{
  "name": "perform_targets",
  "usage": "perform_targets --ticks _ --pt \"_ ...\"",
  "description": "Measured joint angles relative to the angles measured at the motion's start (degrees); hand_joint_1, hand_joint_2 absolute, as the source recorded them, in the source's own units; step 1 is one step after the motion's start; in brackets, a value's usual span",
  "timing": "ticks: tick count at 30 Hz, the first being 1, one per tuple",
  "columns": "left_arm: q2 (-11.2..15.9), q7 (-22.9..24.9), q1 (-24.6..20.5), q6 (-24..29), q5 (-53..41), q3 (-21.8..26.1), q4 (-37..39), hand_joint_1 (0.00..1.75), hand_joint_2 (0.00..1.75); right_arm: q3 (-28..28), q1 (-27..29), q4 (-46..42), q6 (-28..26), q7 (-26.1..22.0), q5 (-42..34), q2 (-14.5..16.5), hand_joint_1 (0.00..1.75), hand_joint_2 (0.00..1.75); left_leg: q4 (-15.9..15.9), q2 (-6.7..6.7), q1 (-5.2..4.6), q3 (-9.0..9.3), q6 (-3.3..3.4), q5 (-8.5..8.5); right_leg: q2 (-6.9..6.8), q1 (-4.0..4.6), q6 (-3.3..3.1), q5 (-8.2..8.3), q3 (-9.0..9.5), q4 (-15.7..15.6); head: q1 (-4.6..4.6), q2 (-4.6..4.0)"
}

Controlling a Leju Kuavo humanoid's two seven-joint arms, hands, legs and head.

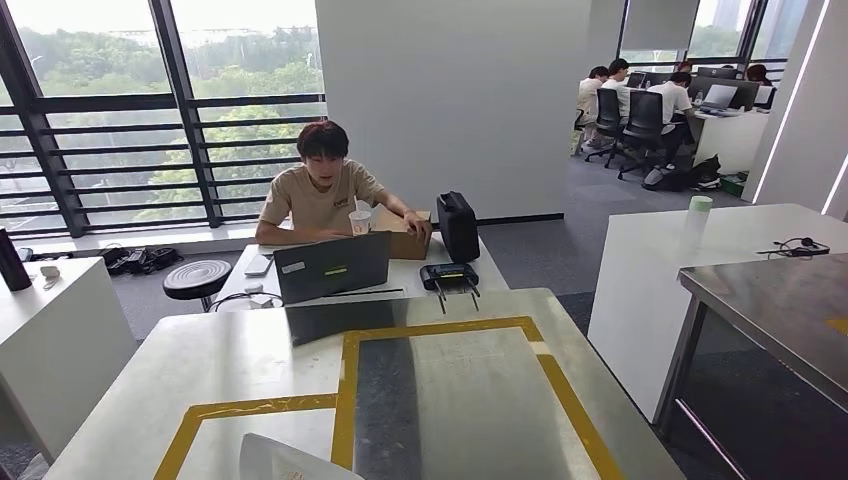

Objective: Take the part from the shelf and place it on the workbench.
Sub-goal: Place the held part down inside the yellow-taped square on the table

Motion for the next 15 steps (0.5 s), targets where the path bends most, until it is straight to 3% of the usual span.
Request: perform_targets --ticks 4,5,6,8,9,10,11,12,14,15 --pt "0.08 -0.60 0.52 0.70 0.01 -0.02 -0.93 0.00 0.00 -0.19 0.01 0.01 0.09 -0.20 -0.07 0.15 0.00 0.00 -2.20 0.25 -0.35 -0.11 0.01 2.08 -0.22 -0.42 1.29 1.07 -0.16 -0.51 0.02 0.00" --pt "0.12 -0.74 0.69 0.92 -0.01 -0.02 -1.26 0.00 0.00 -0.28 0.05 0.01 0.46 -0.20 -0.08 0.15 0.00 0.00 -2.66 0.31 -0.17 -0.36 0.20 2.93 -0.25 -0.45 1.65 -0.05 -0.46 0.11 0.04 0.00" --pt "0.17 -0.82 0.89 1.15 -0.08 -0.02 -1.63 0.00 0.00 -0.38 0.06 0.01 0.72 -0.20 -0.08 0.14 0.00 0.00 -3.06 0.37 0.07 -0.81 0.35 3.87 -0.27 -0.52 2.02 -2.18 -1.01 1.76 0.05 0.00" --pt "0.32 -0.87 1.48 1.48 -0.41 -0.02 -2.33 0.00 0.00 -0.49 -0.01 0.00 0.90 -0.20 -0.08 0.13 0.00 0.00 -3.15 0.45 0.25 -2.26 0.49 5.24 -0.35 -0.87 2.60 -7.77 -2.52 7.80 0.08 0.00" --pt "0.43 -0.86 1.90 1.58 -0.58 -0.02 -2.62 0.00 0.00 -0.51 -0.05 0.00 0.90 -0.21 -0.08 0.13 0.00 0.00 -3.06 0.55 0.31 -3.17 0.41 5.87 -0.39 -1.02 2.83 -9.46 -3.10 11.16 0.07 0.00" --pt "0.57 -0.84 2.30 1.67 -0.73 -0.02 -2.84 0.00 0.00 -0.52 -0.06 0.00 0.90 -0.21 -0.08 0.11 0.00 0.00 -2.93 0.67 0.39 -4.10 0.28 6.46 -0.44 -1.12 3.01 -9.80 -3.10 13.41 0.08 0.00" --pt "0.72 -0.81 2.65 1.75 -0.80 -0.02 -3.03 0.00 0.00 -0.54 -0.05 0.00 0.90 -0.20 -0.09 0.10 0.00 0.00 -2.72 0.77 0.52 -5.08 0.08 7.03 -0.49 -1.21 3.18 -8.95 -2.19 13.83 0.08 0.00" --pt "0.87 -0.76 2.92 1.84 -0.84 -0.02 -3.23 0.00 0.00 -0.55 -0.04 0.00 0.90 -0.20 -0.09 0.09 0.00 0.00 -2.43 0.84 0.71 -6.09 -0.17 7.58 -0.53 -1.30 3.36 -7.51 -0.24 12.28 0.08 0.00" --pt "1.26 -0.69 3.23 2.16 -0.81 0.05 -3.73 0.00 0.00 -0.56 -0.12 0.00 0.90 -0.20 -0.09 0.08 0.00 0.00 -1.59 0.85 0.97 -7.75 -0.84 8.42 -0.54 -1.39 3.52 -6.49 5.56 4.60 0.10 0.00" --pt "1.50 -0.68 3.39 2.43 -0.73 0.10 -3.97 0.00 0.00 -0.56 -0.15 0.00 0.90 -0.22 -0.08 0.09 0.00 0.00 -1.27 0.85 1.00 -8.20 -1.23 8.75 -0.46 -1.32 3.17 -6.76 7.68 1.50 0.07 0.00"
